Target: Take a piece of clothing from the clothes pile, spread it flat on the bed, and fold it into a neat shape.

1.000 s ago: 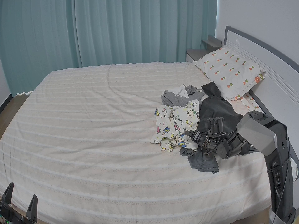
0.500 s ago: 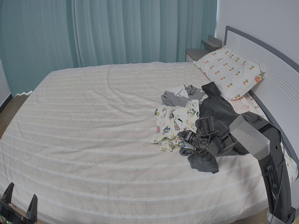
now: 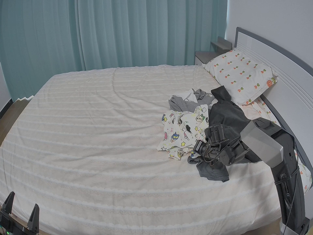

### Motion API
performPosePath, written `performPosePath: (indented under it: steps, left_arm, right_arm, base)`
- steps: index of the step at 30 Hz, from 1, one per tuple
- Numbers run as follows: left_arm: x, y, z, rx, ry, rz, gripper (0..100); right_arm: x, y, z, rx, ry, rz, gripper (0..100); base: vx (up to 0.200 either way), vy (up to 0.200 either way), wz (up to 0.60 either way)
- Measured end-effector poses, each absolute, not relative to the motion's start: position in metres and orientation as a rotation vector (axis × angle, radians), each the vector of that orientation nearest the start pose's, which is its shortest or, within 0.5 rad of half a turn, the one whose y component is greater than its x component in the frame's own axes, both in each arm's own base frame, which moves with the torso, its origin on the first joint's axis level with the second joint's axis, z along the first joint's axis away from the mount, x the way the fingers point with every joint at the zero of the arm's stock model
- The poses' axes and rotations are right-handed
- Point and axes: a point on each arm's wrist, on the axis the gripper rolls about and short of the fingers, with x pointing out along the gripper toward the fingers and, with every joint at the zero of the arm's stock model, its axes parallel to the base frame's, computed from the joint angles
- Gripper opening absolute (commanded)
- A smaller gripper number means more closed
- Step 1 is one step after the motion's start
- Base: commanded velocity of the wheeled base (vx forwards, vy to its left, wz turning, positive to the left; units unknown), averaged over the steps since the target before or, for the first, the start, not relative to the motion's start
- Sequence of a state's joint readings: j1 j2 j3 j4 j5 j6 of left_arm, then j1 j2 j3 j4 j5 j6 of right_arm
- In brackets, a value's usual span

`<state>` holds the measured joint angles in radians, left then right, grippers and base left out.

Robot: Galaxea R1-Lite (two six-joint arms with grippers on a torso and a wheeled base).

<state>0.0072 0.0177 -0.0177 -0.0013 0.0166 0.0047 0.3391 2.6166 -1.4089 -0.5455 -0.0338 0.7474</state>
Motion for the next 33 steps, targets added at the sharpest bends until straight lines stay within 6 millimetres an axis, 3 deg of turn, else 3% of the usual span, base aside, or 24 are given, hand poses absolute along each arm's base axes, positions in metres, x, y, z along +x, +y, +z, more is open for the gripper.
performPosePath:
  steps: [10,25,29,33]
  left_arm:
    - [-0.023,0.000,0.081,0.004,-0.001,0.024,100]
    - [-0.023,0.000,0.081,0.011,-0.002,0.023,100]
    - [-0.023,0.000,0.081,0.011,-0.002,0.021,100]
    - [-0.023,0.000,0.081,0.011,-0.003,0.021,100]
  right_arm:
    - [0.417,0.144,-0.032,0.626,0.699,0.089,0]
    - [0.321,0.116,0.026,0.680,0.497,0.366,0]
    - [0.311,0.108,0.026,0.671,0.505,0.362,0]
    - [0.310,0.100,0.014,0.661,0.537,0.332,0]
  base:
    - [0.000,0.000,0.00]
    - [0.000,0.000,0.00]
    - [0.000,0.000,0.00]
    - [0.000,0.000,0.00]
